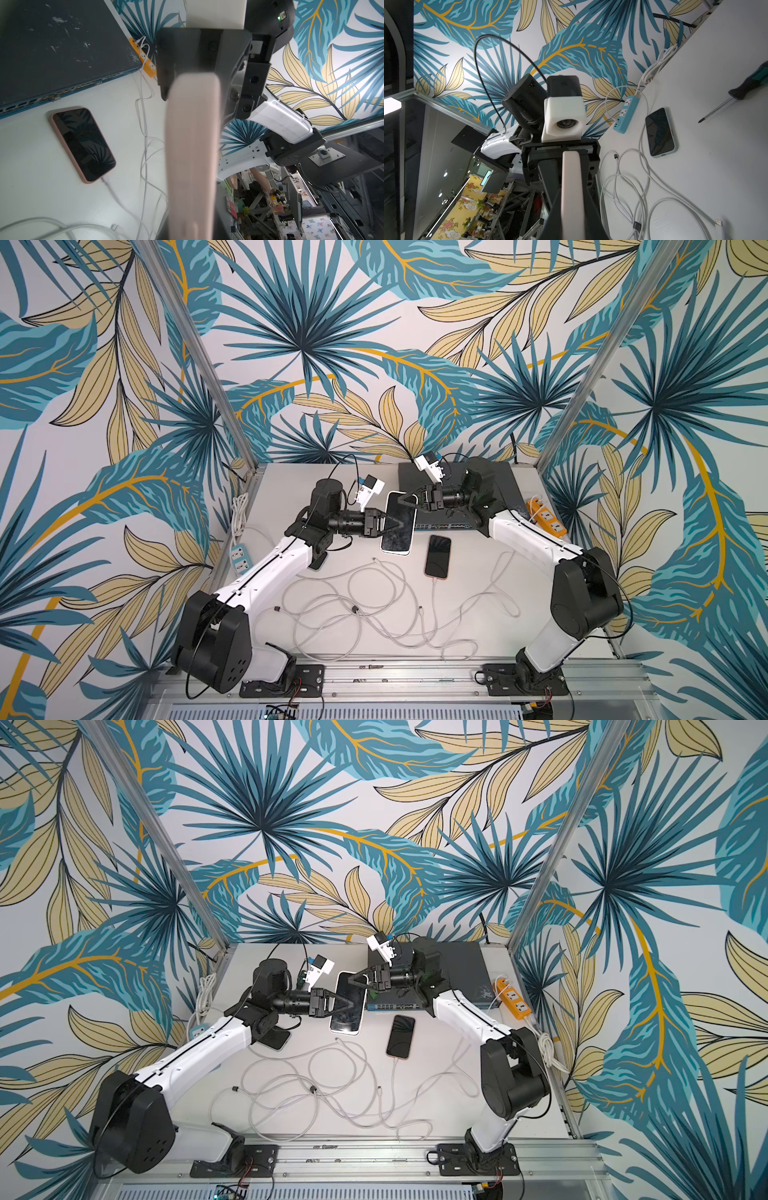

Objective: Plug the charging cable into the phone
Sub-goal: Pick up the phone at the center of the board.

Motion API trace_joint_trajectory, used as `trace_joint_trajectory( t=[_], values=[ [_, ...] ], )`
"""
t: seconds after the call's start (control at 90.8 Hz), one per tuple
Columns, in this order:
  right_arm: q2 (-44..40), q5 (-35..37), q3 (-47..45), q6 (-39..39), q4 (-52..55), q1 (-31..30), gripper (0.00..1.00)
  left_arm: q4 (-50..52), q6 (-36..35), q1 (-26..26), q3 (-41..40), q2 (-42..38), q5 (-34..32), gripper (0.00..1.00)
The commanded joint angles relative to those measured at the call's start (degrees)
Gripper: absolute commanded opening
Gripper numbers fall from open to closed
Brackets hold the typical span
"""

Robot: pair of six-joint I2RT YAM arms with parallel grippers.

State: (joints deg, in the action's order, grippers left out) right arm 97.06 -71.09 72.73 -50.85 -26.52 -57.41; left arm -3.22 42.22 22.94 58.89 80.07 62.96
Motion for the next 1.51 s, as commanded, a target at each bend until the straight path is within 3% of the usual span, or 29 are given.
trace_joint_trajectory(
  t=[0.0, 0.088, 0.165, 0.22, 0.264, 0.419, 0.485, 0.595, 0.628, 0.771, 0.837, 0.925, 1.025, 1.113, 1.168, 1.289, 1.498],
  values=[
    [-0.1, 1.6, -0.5, -1.8, -0.5, -0.4, 0.0, -2.4, 0.0, 0.5, 0.9, 0.7, -1.7, 0.0],
    [-0.2, 2.0, -0.2, -1.0, 1.0, -0.3, 0.02, -1.6, -0.2, 0.5, 1.0, 0.5, -2.5, 0.0],
    [-0.7, 3.4, 0.9, 3.5, 7.8, 0.0, 0.32, 1.5, -1.2, 0.4, 1.8, 0.2, -3.7, 0.0],
    [-1.4, 4.5, 1.1, 6.0, 11.2, 0.3, 0.6, 3.2, -1.7, 0.4, 2.2, -0.1, -4.3, 0.0],
    [-2.2, 5.6, 0.8, 7.1, 12.9, 1.0, 0.72, 4.1, -1.9, 0.1, 2.3, -0.6, -4.8, 0.0],
    [-6.4, 9.8, -2.8, 8.4, 15.1, 5.5, 0.92, 5.5, -1.3, -1.3, 1.5, -2.2, -6.5, 0.0],
    [-8.4, 14.6, -2.7, 13.4, 23.6, 7.2, 0.99, 6.2, -1.3, -2.0, 0.7, -3.5, -8.3, 0.0],
    [-11.6, 30.8, 0.3, 26.6, 46.5, 7.5, 1.0, 6.7, -0.8, -3.2, -0.9, -5.8, -10.9, 0.0],
    [-13.2, 38.7, 0.1, 28.1, 50.4, 7.6, 1.0, 6.7, -0.5, -3.6, -1.5, -6.5, -11.5, 0.0],
    [-24.8, 65.5, -10.3, 25.5, 49.6, 7.6, 1.0, 8.0, 0.1, -5.5, -4.4, -11.4, -16.3, 0.0],
    [-30.6, 73.3, -15.7, 23.9, 47.6, 7.9, 1.0, 7.7, 0.7, -5.9, -6.3, -14.1, -19.1, 0.0],
    [-35.9, 71.8, -20.9, 24.5, 44.7, 8.4, 1.0, 7.8, 1.7, -6.1, -8.3, -17.3, -23.2, 0.0],
    [-34.6, 64.6, -19.0, 21.1, 53.2, 8.2, 0.99, 8.1, 3.1, -6.1, -9.6, -18.8, -25.4, 0.0],
    [-29.3, 59.7, -16.4, 15.5, 63.5, 6.6, 0.86, 8.7, 3.8, -6.1, -10.4, -19.3, -26.6, 0.0],
    [-26.3, 60.7, -15.9, 13.3, 67.2, 2.6, 0.78, 8.6, 4.2, -6.1, -11.2, -19.5, -27.4, 0.0],
    [-19.6, 66.5, -12.4, 9.9, 73.8, -9.9, 0.76, 9.3, 4.5, -6.2, -13.0, -20.0, -29.5, 0.0],
    [-6.9, 65.7, -7.7, 3.9, 73.6, -21.4, 0.62, 8.6, 5.1, -6.5, -15.3, -19.1, -29.5, 0.0]
  ],
)
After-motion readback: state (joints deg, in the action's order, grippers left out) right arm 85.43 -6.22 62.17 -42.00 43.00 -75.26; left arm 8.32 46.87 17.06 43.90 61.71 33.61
